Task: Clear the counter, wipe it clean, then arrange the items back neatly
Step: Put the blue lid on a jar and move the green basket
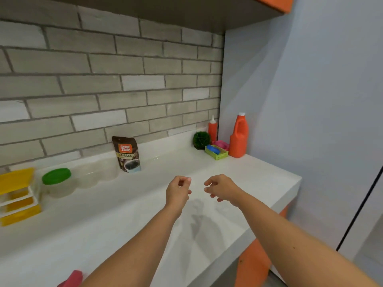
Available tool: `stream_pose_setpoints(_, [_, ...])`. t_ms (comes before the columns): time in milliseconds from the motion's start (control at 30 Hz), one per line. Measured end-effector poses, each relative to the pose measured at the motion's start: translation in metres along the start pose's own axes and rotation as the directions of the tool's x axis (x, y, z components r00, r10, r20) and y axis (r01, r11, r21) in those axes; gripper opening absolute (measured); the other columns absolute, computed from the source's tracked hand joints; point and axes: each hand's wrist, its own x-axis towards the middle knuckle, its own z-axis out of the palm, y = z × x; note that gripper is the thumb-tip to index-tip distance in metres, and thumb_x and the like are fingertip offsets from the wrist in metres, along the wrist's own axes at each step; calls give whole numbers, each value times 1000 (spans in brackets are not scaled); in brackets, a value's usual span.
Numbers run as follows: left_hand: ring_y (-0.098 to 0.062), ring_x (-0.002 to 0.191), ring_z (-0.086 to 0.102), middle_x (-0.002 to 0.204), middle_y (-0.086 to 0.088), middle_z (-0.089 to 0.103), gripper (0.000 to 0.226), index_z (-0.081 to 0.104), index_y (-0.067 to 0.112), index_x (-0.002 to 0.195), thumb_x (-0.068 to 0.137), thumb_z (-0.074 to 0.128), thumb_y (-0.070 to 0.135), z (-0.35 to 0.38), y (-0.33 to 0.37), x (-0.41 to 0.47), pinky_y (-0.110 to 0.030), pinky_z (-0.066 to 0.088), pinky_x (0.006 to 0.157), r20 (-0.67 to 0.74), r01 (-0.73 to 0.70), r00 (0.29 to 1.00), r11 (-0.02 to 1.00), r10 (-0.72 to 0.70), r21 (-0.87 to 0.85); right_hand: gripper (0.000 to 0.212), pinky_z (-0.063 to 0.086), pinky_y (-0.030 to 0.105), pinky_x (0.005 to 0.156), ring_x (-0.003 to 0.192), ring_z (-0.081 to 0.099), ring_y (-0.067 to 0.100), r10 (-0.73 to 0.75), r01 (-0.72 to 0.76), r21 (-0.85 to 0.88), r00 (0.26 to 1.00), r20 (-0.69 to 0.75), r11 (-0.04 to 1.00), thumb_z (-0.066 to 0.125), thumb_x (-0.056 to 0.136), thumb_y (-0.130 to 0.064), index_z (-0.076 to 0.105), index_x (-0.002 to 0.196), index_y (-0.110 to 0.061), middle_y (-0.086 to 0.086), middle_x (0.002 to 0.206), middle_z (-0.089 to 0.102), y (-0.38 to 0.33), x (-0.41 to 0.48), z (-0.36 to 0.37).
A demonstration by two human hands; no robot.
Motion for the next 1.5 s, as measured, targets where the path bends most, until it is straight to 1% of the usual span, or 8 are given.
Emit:
stream_pose_setpoints(367, [-14,66,52,78,0,57,23,63,13,90,97,44,24,59,2,100,-23,44,60,100,4,995,1000,-6,28,29,47,22,60,82,56,17,40,-42,-22,996,-82,999,59,88,-19,60,115,-11,5,96,59,28,88,-57])
stream_pose_setpoints(533, [-14,65,52,79,0,56,18,62,12,92,95,47,22,86,-6,137,-25,44,61,145,50,988,998,-56,43,31,43,24,76,89,50,16,65,-70,-36,988,-138,997,63,86,-19,62,116,-11,6,109,55,54,129,-71])
stream_pose_setpoints(633, [-14,64,52,79,-1,56,15,61,12,90,94,49,20,102,-15,155,-25,44,60,143,86,985,996,-91,37,35,41,23,81,97,49,17,60,-70,-60,987,-151,996,63,87,-19,59,121,-12,9,124,52,67,156,-80])
stream_pose_setpoints(767, [-14,64,53,78,0,56,14,60,15,86,94,49,17,120,-24,184,-25,44,60,112,103,988,994,-107,35,41,42,26,89,112,51,22,52,-63,-71,989,-140,995,62,87,-17,54,127,-11,10,131,48,82,200,-93])
stream_pose_setpoints(933, [-13,62,52,77,-1,55,18,59,19,79,93,49,14,145,-31,224,-26,45,60,53,131,990,991,-133,32,48,38,26,100,124,46,25,5,-21,-143,994,-109,990,62,86,-15,50,132,-10,12,139,40,103,257,-102])
stream_pose_setpoints(1033, [-13,63,51,78,-1,55,16,59,17,80,94,50,15,165,-36,241,-26,44,60,44,153,987,988,-154,25,47,31,20,100,126,43,25,-80,56,-236,992,-94,970,59,88,-12,49,134,-9,14,138,39,113,284,-105])
stream_pose_setpoints(1267, [-14,66,52,81,-2,54,12,59,14,88,94,50,18,198,-53,268,-25,44,59,1,221,975,975,-221,24,46,36,28,98,118,51,28,-287,252,-416,958,-24,874,47,88,-2,52,132,-14,11,136,44,124,332,-102])
stream_pose_setpoints(1500, [-14,65,51,78,-2,54,12,59,10,92,94,49,16,204,-61,280,-25,44,60,-53,259,964,966,-259,-2,34,38,28,96,112,53,28,-312,293,-438,950,30,850,48,88,-2,63,117,-10,11,134,47,134,355,-98])
